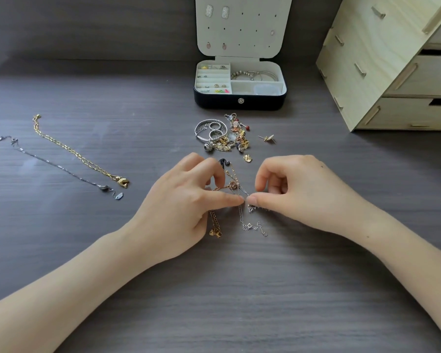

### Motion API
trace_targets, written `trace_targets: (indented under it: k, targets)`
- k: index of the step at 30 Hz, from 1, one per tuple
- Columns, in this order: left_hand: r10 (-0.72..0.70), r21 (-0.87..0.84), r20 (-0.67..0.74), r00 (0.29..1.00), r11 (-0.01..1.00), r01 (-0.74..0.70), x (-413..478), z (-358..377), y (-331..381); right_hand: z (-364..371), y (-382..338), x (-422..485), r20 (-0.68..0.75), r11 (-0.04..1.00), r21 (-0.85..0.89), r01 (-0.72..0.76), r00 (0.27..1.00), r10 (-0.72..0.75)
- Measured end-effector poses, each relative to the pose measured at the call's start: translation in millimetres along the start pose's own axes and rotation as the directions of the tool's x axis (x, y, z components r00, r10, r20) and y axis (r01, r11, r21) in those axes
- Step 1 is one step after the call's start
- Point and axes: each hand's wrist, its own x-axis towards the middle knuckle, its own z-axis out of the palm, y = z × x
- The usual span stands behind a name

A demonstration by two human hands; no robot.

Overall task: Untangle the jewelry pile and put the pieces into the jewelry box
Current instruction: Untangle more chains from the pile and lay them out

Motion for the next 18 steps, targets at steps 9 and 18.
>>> trace_targets:
  k: [9, 18]
  targets:
    - [0.007, -0.047, 0.041, 0.999, 0.999, -0.005, -2.2, -4.6, -3.0, -11.2, 8.3, 12.0, -0.04, 0.996, 0.021, 0.086, 0.996, -0.085]
    - [-0.291, -0.152, -0.065, 0.954, 0.948, 0.279, 2.0, -2.8, 1.3, -0.1, 4.9, 20.1, -0.036, 0.962, -0.08, 0.262, 0.963, -0.266]
